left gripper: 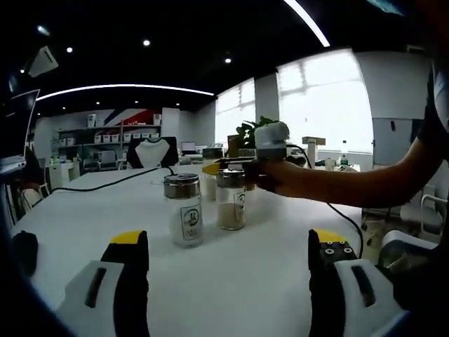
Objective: Rotate the seasoning bottle until the label or dispensing opening points toward the visible target arrow and the bottle remains upright within the marked orientation range
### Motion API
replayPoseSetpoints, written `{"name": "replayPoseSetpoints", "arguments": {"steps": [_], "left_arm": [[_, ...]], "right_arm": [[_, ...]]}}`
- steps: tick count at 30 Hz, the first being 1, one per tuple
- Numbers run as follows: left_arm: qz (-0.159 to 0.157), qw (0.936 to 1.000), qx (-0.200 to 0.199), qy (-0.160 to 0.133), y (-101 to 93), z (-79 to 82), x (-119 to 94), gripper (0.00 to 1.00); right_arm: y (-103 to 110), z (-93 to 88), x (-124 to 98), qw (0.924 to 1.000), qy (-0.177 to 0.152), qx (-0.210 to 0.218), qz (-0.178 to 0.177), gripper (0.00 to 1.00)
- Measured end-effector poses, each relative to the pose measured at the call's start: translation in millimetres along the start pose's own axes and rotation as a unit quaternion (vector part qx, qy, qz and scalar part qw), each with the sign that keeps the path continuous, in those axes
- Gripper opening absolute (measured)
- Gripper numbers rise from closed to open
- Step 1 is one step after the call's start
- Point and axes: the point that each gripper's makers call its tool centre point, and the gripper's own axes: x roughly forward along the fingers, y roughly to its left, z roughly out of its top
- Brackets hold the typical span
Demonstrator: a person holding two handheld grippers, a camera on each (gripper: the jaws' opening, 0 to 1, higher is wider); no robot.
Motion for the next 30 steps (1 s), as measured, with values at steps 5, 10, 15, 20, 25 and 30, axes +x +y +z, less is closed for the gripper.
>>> {"name": "replayPoseSetpoints", "arguments": {"steps": [5,10,15,20,25,30], "left_arm": [[-0.007,1.0000,0.001,-0.002,-3.6,0.3,1.1,0.98],[-0.014,0.9998,-0.003,-0.013,-7.1,5.5,0.8,0.97],[-0.023,0.9996,-0.002,-0.019,-13.0,7.5,1.9,0.95],[-0.034,0.9992,-0.004,-0.021,-21.3,7.9,4.5,0.93],[-0.047,0.9984,0.000,-0.032,-30.5,12.0,5.1,0.88],[-0.063,0.9972,0.003,-0.041,-41.3,13.8,7.6,0.84]], "right_arm": [[1.2,12.3,-18.2,0.9994,-0.026,0.021,0.011,0.37],[11.9,27.5,-44.0,0.9985,-0.046,0.023,0.020,0.37],[29.7,35.5,-68.0,0.9976,-0.058,-0.014,0.037,0.37],[36.9,41.5,-86.6,0.9971,-0.064,-0.012,0.039,0.37],[45.7,46.0,-103.4,0.9956,-0.076,0.018,0.052,0.37],[68.1,52.0,-125.0,0.9887,-0.100,0.057,0.096,0.37]]}}
